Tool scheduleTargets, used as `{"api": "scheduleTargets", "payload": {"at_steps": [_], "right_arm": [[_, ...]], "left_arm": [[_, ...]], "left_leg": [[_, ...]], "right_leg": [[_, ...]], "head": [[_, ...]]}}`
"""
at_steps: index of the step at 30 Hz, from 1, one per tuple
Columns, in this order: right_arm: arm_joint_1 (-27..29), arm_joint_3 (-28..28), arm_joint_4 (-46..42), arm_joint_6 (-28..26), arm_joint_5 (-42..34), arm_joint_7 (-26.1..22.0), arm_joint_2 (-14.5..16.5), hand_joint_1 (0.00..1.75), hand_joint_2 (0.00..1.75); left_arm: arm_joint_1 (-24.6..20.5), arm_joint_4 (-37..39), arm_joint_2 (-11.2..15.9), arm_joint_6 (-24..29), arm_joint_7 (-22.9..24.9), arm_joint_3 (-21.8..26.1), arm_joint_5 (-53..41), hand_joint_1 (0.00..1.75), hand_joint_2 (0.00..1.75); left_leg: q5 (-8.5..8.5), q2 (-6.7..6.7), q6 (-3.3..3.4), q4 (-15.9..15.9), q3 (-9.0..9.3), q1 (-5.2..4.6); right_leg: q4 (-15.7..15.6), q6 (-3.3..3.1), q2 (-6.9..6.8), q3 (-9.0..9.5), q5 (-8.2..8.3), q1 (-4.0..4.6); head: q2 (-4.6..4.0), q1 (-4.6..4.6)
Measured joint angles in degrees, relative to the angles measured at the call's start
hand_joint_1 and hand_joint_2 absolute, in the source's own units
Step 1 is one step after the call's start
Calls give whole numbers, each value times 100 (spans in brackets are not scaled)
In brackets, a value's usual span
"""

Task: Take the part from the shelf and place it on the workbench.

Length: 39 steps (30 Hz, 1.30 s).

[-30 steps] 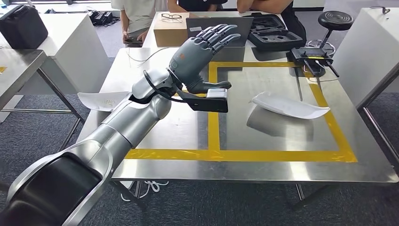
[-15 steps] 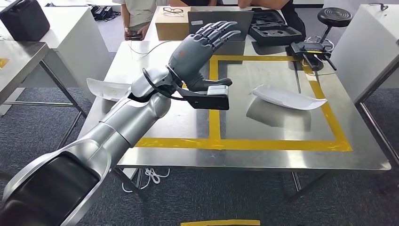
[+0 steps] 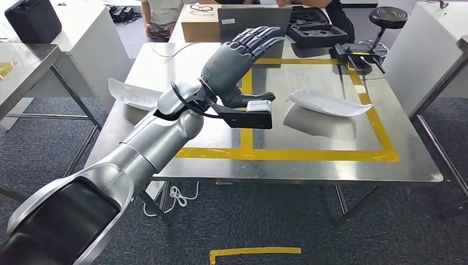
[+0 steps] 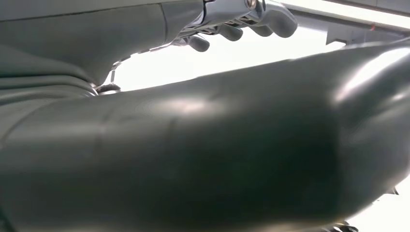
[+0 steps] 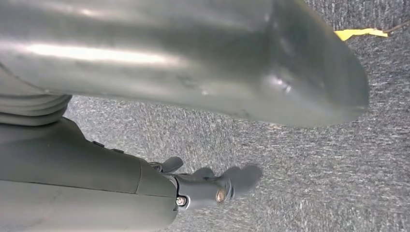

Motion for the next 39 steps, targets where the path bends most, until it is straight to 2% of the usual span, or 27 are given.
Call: {"api": "scheduleTargets", "payload": {"at_steps": [1,3,5,6,7,8,10,11,12,15,16,17,20,21,22,23,24,26,27,30,31,33,35,36,37,38,39], "right_arm": [[-1,4,0,-14,-21,-22,1,0,0],[0,5,0,-43,-61,-69,0,0,0],[1,5,0,-56,-75,-92,-2,0,0],[0,5,0,-57,-75,-95,-2,0,0],[0,5,0,-58,-76,-95,-3,0,0],[0,5,0,-58,-77,-95,-3,0,0],[-1,5,0,-58,-78,-97,7,0,0],[-2,5,0,-58,-78,-98,8,0,0],[-4,5,0,-58,-77,-100,10,0,0],[-7,8,0,-54,-44,-145,8,0,0],[-6,15,0,-49,-10,-175,10,0,0],[-5,29,0,-43,35,-205,11,0,0],[-6,101,0,5,170,-218,-5,0,0],[-2,118,0,30,185,-192,-16,0,0],[1,126,0,50,182,-167,-23,0,0],[1,129,0,64,163,-151,-33,0,0],[-5,130,0,73,139,-153,-44,0,0],[-26,130,0,69,92,-167,-60,0,0],[-34,130,0,62,78,-155,-64,0,0],[-38,130,0,37,53,-78,-73,0,0],[-38,130,0,30,44,-66,-75,0,0],[-34,130,0,7,14,-72,-80,0,0],[-27,128,0,-30,-19,-88,-87,0,0],[-24,128,0,-43,-26,-92,-90,0,0],[-22,127,0,-51,-30,-93,-92,0,0],[-20,127,0,-53,-33,-93,-94,0,0],[-19,127,0,-54,-41,-92,-94,0,0]], "left_arm": [[-1,15,11,12,4,0,-6,0,0],[-3,43,33,37,3,0,-13,0,0],[1,74,44,48,2,0,-12,0,0],[5,91,49,49,2,0,-12,0,0],[7,104,53,50,2,0,-12,0,0],[6,113,55,50,2,0,-12,0,0],[-13,115,51,51,0,0,-12,0,0],[-28,116,45,51,-2,0,-11,0,0],[-46,117,41,52,-4,0,-10,0,0],[-76,134,51,88,12,0,-9,0,0],[-82,144,71,117,21,0,-8,0,0],[-87,154,103,155,18,0,-2,0,0],[-67,202,304,257,-111,3,16,0,0],[-49,228,371,269,-171,5,20,0,0],[-33,254,415,269,-215,7,21,0,0],[-21,276,429,265,-242,8,20,0,0],[-15,291,418,261,-250,9,13,0,0],[-1,300,351,256,-243,9,-15,0,0],[6,298,306,257,-238,9,-26,0,0],[26,292,197,267,-205,9,-41,0,0],[31,292,180,274,-194,9,-44,0,0],[39,293,170,292,-199,9,-48,0,0],[58,296,168,314,-223,9,-47,0,0],[75,298,167,321,-235,9,-44,0,0],[94,301,166,324,-243,9,-40,0,0],[109,298,163,320,-246,9,-34,0,0],[117,286,156,314,-243,9,-23,0,0]], "left_leg": [[-111,-1,-34,117,-64,6],[-566,-2,-94,723,-297,23],[-977,-1,-119,1446,-502,32],[-1048,-1,-113,1587,-484,32],[-1026,-2,-93,1507,-353,29],[-932,-3,-58,1215,-114,22],[-768,0,43,403,440,-16],[-718,1,82,127,608,-41],[-699,2,112,-13,679,-66],[-570,3,184,-100,671,-80],[-505,9,218,-148,672,-64],[-437,18,245,-191,659,-45],[-287,45,273,-198,501,-31],[-249,49,268,-178,429,-28],[-215,47,258,-150,357,-22],[-186,40,242,-113,285,-12],[-162,31,221,-64,214,1],[-122,13,161,9,119,6],[-102,6,127,26,97,2],[-33,-1,22,-4,74,-1],[-77,-1,-13,36,39,3],[-409,-2,-80,427,-131,16],[-899,-2,-119,1174,-375,30],[-1064,-2,-126,1483,-446,33],[-1128,-2,-119,1604,-416,34],[-1099,-2,-97,1495,-265,31],[-1003,-3,-59,1173,-4,23]], "right_leg": [[-8,-44,-9,-33,50,-7],[-14,-96,-23,-133,145,-16],[-11,-103,-26,-243,228,-8],[-9,-101,-27,-293,266,-2],[-8,-97,-27,-337,303,5],[-8,-91,-26,-373,336,14],[-14,-64,-27,-414,399,24],[-22,-38,-30,-420,427,21],[-35,-4,-35,-420,453,7],[-87,113,-42,-409,508,-20],[-29,145,-38,-438,437,-18],[140,171,-32,-511,287,-16],[1182,238,-22,-892,-361,-26],[1394,255,-22,-934,-453,-29],[1385,268,-22,-862,-440,-34],[1140,277,-23,-668,-341,-40],[736,277,-25,-403,-233,-45],[134,236,-16,-45,-93,-21],[14,193,-9,6,-69,-4],[3,48,2,-48,45,13],[-6,2,-1,-75,89,2],[-23,-68,-8,-158,184,-21],[-22,-89,-7,-266,267,-21],[-21,-88,-7,-323,310,-18],[-20,-84,-8,-379,354,-15],[-19,-78,-8,-431,397,-9],[-19,-69,-7,-474,438,-2]], "head": [[0,-9],[0,-27],[0,-33],[0,-33],[0,-33],[0,-33],[0,-27],[0,-32],[0,-36],[0,-49],[0,-42],[0,-31],[0,-9],[0,-9],[0,-8],[0,-8],[0,-7],[0,2],[0,8],[0,15],[0,11],[0,-5],[0,-18],[0,-18],[0,-18],[0,-18],[0,-18]]}}
